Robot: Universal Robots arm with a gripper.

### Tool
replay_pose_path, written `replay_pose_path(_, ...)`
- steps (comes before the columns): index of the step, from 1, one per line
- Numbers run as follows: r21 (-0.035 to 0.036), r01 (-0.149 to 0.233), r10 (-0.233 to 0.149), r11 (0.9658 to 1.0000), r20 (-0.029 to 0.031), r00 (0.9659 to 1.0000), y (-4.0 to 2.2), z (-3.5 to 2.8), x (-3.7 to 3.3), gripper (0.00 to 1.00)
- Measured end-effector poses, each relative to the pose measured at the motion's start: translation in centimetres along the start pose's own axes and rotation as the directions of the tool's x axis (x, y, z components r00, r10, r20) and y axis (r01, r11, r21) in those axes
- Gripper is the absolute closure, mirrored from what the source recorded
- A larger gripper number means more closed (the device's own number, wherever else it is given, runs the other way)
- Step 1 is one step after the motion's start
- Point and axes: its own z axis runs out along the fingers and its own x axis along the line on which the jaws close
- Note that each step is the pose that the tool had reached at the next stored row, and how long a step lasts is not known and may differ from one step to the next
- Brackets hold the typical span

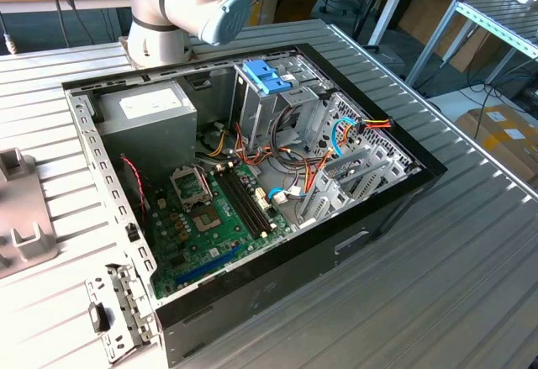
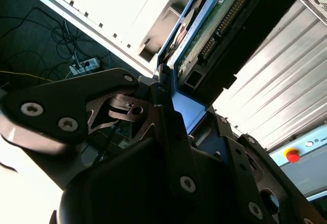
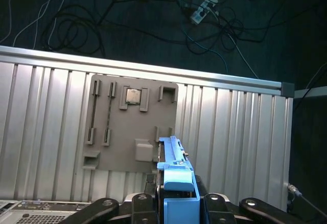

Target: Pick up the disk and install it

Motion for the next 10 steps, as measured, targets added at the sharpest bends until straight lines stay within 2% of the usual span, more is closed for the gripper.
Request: replay_pose_path(10,0.0000,0.000,0.000,1.0000,0.0000,1.0000,-0.34,-0.04,0.21,0.63)
